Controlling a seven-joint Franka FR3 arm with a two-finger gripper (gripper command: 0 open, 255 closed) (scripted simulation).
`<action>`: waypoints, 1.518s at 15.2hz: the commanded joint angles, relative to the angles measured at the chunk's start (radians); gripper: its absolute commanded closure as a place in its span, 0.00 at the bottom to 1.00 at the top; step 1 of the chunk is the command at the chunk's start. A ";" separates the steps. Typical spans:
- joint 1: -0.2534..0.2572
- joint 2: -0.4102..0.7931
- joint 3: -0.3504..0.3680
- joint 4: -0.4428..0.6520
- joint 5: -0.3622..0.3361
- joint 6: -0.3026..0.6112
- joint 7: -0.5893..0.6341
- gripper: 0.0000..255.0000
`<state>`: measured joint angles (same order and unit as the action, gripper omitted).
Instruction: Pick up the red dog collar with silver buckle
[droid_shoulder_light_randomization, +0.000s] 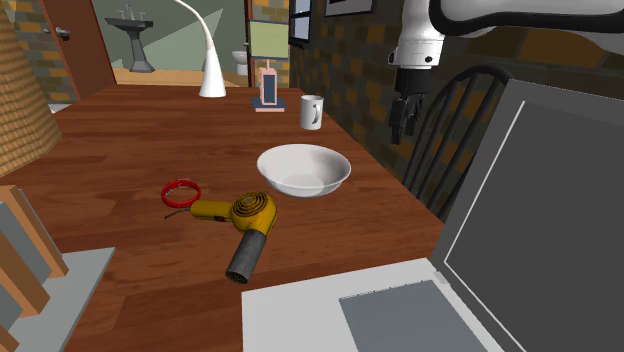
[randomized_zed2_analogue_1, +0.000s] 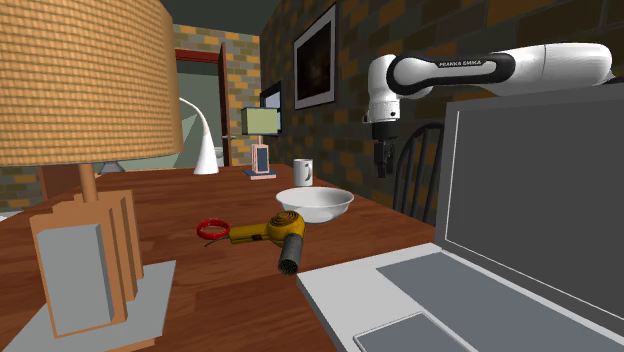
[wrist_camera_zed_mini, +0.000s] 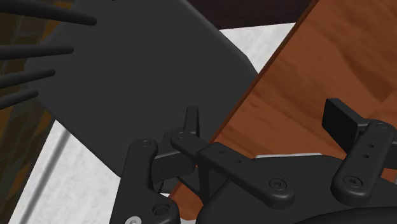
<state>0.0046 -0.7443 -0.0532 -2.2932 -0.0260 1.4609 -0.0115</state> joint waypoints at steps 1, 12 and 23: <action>0.000 0.000 0.000 0.000 0.000 0.000 0.000 0.00; 0.070 0.272 0.180 0.164 0.102 0.120 0.198 0.00; 0.126 0.622 0.332 0.471 0.083 0.173 0.400 0.00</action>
<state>0.1262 -0.1581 0.2678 -1.8538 0.0641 1.6293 0.3710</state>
